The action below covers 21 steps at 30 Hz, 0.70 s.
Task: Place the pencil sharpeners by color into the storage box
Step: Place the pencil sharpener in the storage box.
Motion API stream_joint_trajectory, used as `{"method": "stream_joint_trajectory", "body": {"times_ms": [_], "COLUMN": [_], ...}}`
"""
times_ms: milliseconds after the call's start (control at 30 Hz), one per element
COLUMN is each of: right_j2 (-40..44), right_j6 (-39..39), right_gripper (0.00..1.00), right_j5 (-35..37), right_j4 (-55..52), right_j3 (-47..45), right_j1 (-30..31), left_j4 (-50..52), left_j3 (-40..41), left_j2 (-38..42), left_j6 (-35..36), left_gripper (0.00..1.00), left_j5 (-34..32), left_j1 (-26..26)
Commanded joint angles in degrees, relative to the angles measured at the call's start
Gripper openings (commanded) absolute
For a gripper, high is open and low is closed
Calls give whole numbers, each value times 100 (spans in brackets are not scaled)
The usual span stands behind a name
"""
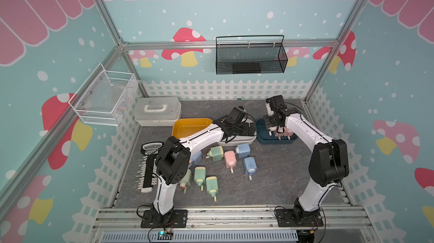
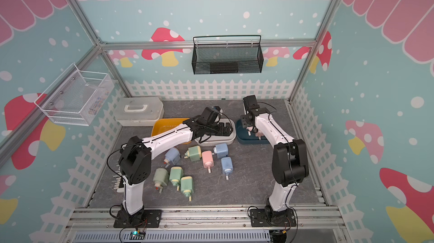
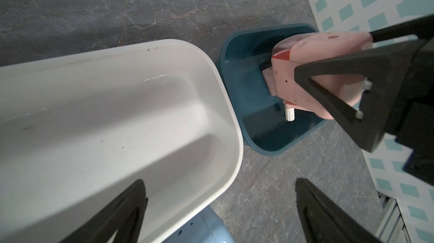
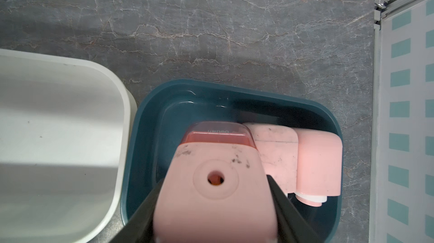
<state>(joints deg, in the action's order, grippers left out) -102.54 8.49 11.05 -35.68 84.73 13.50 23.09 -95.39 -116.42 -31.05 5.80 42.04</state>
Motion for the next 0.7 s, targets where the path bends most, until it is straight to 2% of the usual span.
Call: {"method": "stream_joint_trajectory", "body": {"times_ms": [0, 200, 333, 667], "right_j2": [-233, -600, -1057, -1493], "right_j6": [181, 273, 332, 442], "right_gripper": [0, 0, 0, 0], "right_j5": [61, -107, 20, 164], "right_j4": [-319, -647, -860, -1109], "right_j3": [306, 769, 1045, 1321], "right_j1": [-25, -30, -24, -31], "left_j4": [252, 347, 419, 653], "left_j3": [-412, -936, -1254, -1788], "left_j2": [-292, -758, -1074, -1596], "left_j6": [108, 125, 108, -2], "left_gripper": [99, 99, 99, 99], "left_j5": [-145, 40, 101, 167], "left_j1": [59, 59, 51, 41]}}
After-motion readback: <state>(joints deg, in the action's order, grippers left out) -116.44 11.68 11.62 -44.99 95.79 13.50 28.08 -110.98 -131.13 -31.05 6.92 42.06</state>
